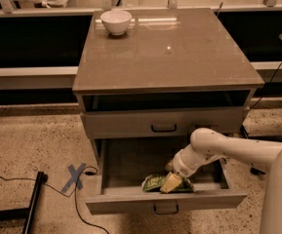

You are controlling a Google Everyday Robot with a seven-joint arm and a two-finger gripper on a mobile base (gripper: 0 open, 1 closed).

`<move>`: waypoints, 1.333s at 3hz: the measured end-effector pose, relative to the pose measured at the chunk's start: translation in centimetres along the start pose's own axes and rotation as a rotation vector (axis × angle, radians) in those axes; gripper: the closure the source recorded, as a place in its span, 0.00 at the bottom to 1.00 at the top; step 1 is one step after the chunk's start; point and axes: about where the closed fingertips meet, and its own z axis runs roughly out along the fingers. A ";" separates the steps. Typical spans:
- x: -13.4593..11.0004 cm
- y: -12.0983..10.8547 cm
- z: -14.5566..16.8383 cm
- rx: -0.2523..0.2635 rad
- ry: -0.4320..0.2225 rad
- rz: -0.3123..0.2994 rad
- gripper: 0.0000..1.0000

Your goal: Pick green jalapeno chip bag from middle drawer and place on counter

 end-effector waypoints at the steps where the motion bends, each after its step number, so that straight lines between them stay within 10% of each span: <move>1: 0.2 0.3 0.5 -0.023 0.015 0.008 0.63; 3: 0.1 -0.1 -1.0 0.002 -0.030 0.030 1.00; 4: -1.0 -0.7 -5.9 0.079 -0.126 0.028 1.00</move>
Offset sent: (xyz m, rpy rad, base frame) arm -0.0023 -0.0041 -0.0032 -0.0033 0.0336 -0.0164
